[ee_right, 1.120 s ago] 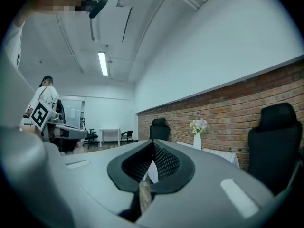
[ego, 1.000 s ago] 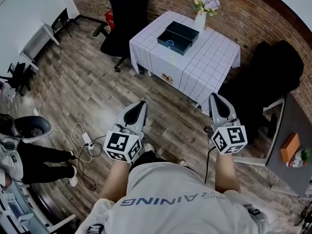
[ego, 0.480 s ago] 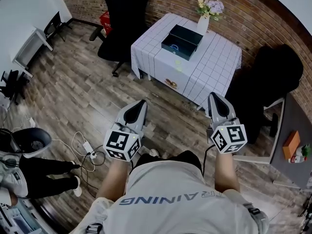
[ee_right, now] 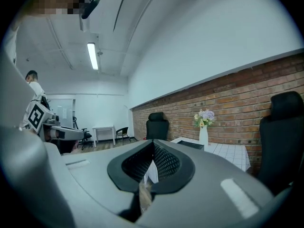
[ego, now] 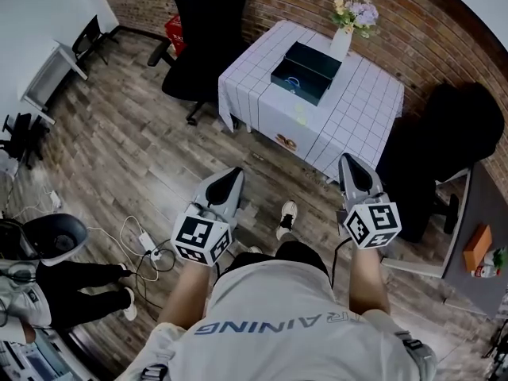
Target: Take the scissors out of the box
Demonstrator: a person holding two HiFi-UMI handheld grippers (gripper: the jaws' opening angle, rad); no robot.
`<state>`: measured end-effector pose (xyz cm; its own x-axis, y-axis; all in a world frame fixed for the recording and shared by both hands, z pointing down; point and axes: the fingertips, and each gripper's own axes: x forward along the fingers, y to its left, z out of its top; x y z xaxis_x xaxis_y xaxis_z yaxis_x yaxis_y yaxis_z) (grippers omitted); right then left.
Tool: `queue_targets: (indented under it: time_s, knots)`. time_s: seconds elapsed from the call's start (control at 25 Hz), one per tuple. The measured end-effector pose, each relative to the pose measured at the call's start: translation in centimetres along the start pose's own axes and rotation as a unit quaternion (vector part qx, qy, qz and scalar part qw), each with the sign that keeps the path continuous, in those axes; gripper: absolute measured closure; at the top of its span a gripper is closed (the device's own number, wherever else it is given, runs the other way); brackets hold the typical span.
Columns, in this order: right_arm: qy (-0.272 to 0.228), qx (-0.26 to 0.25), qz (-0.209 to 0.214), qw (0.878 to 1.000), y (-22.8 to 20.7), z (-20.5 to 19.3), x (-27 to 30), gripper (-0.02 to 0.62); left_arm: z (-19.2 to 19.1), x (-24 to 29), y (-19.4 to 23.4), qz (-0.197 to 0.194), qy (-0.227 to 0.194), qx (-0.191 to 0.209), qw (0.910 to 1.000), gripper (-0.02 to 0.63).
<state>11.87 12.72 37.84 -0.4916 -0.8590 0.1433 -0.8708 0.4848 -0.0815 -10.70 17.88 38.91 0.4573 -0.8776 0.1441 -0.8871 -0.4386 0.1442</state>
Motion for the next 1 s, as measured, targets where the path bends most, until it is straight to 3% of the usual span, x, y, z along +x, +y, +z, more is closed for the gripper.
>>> queue_targets:
  time_s: [0.24, 0.68, 1.0]
  knots:
    - [-0.005, 0.001, 0.018, 1.000, -2.2, 0.7, 5.3, 0.581, 1.1, 4.2, 2.7, 0.016, 0.000, 0.001, 0.9999, 0.603]
    - [0.003, 0.000, 0.014, 1.000, -10.5, 3.2, 13.8, 0.581, 4.0, 16.4, 4.4, -0.005, 0.005, 0.005, 1.0000, 0.603]
    - [0.000, 0.001, -0.005, 1.000, -16.5, 3.7, 16.2, 0.581, 4.6, 23.4, 3.9, -0.024, 0.010, 0.010, 0.9996, 0.603]
